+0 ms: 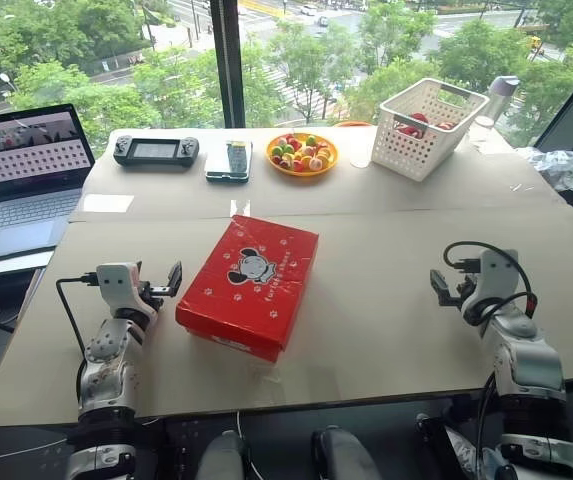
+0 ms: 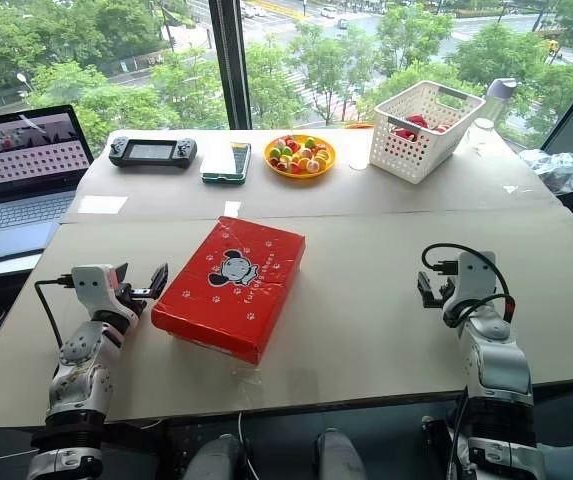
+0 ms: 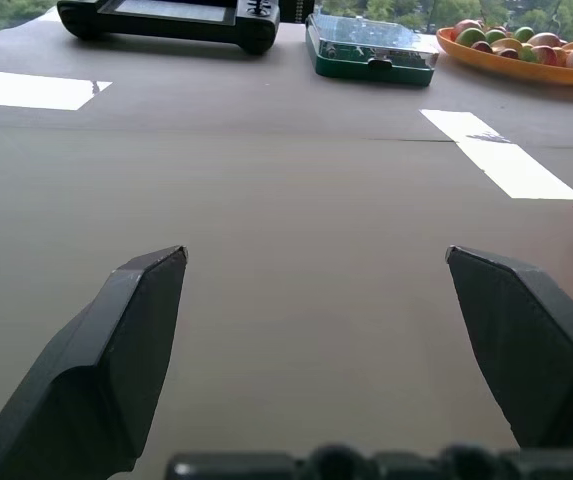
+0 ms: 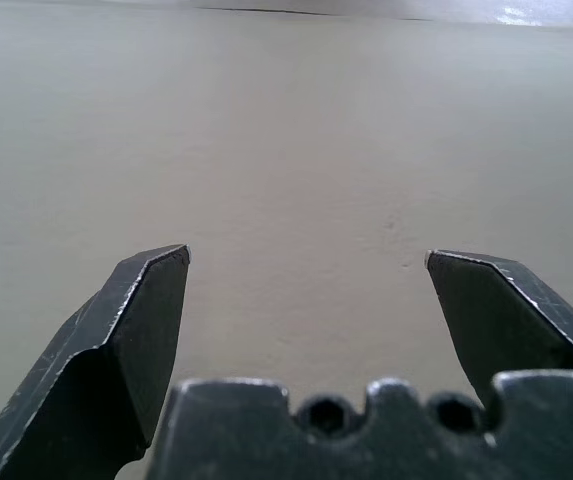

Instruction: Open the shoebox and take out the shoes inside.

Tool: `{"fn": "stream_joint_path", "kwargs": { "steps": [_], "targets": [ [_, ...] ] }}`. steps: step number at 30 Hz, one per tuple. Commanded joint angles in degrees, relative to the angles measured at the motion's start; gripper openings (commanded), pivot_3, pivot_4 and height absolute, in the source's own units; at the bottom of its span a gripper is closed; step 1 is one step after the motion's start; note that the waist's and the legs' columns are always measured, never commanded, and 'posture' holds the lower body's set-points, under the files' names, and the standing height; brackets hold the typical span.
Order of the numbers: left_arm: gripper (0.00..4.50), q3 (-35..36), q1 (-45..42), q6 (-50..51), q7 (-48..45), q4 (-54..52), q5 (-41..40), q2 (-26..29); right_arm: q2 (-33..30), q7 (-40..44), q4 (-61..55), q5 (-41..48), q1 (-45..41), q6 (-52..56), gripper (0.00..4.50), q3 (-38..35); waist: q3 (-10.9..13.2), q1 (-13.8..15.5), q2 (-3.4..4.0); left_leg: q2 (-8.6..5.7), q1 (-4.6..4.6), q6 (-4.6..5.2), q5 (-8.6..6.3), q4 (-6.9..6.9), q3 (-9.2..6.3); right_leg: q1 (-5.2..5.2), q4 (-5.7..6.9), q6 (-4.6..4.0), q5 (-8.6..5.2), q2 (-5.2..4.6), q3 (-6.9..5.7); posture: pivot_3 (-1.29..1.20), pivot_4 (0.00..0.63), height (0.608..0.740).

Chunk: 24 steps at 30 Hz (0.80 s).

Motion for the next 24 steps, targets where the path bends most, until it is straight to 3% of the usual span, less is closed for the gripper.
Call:
{"fn": "stream_joint_path", "kwargs": {
  "steps": [1, 11, 14, 17, 20, 21, 24],
  "targets": [
    [4.47, 1.4, -0.8, -0.8, 0.8, -0.8, -0.6, 0.2, -0.7, 0.1, -1.0, -0.3, -0.5, -2.0, 4.50, -0.7, 0.0, 0.0, 0.00, 0.00, 0.00, 0.00, 0.00, 0.00, 0.00, 0.00, 0.00, 0.00, 0.00, 0.00, 0.00, 0.00, 0.150, 0.738],
    [4.47, 0.0, -1.4, 0.5, -4.3, 2.0, -0.6, 3.2, -0.5, 2.3, -1.8, 0.8, -0.2, -1.5, 4.50, 0.1, 0.0, 0.0, 0.00, 0.00, 0.01, 0.00, 0.00, 0.00, 0.01, 0.00, 0.00, 0.04, 0.03, 0.00, 0.00, 0.00, 0.150, 0.738],
    [3.85, -3.2, -0.5, 1.7, -17.5, -0.2, -2.2, 9.7, -2.7, 12.4, -7.4, 5.5, 1.1, 1.0, 3.90, 2.7, 0.0, -0.2, 0.00, 0.02, 0.01, 0.00, 0.00, 0.00, 0.01, -0.02, 0.02, -0.07, -0.04, 0.04, -0.01, 0.00, 0.150, 0.738],
    [2.67, -7.3, -0.4, 4.0, -28.6, -2.5, -2.9, 15.6, -8.2, 25.5, -14.0, 10.2, 2.4, 6.8, 2.76, 9.5, 0.0, -0.3, 0.04, 0.07, 0.00, 0.00, 0.00, -0.02, 0.01, -0.08, 0.08, -0.22, -0.13, 0.04, -0.01, 0.00, 0.150, 0.738],
    [1.73, -9.6, -1.8, 6.1, -34.1, -2.2, -2.8, 19.0, -12.2, 34.0, -17.3, 12.0, 1.3, 9.5, 1.84, 15.8, 0.0, -0.2, 0.04, 0.11, 0.02, 0.00, 0.00, -0.02, -0.02, -0.08, 0.06, -0.36, -0.21, 0.01, -0.01, 0.00, 0.150, 0.738],
    [1.24, -10.2, -2.6, 6.7, -35.5, -2.0, -2.7, 19.7, -12.6, 36.2, -17.4, 12.4, 0.1, 9.9, 1.37, 17.8, 0.0, -0.2, 0.03, 0.12, 0.02, 0.00, -0.01, -0.02, -0.03, -0.08, 0.05, -0.36, -0.22, 0.01, -0.02, 0.00, 0.150, 0.738],
    [0.32, -11.4, -4.5, 7.9, -38.3, -1.6, -2.3, 20.9, -12.4, 41.2, -16.8, 11.9, -3.1, 9.5, 0.48, 23.7, 0.0, 0.0, 0.02, 0.11, -0.02, -0.01, -0.01, 0.00, -0.01, -0.12, 0.04, -0.35, -0.22, 0.02, -0.05, 0.00, 0.150, 0.738]
  ]
}}
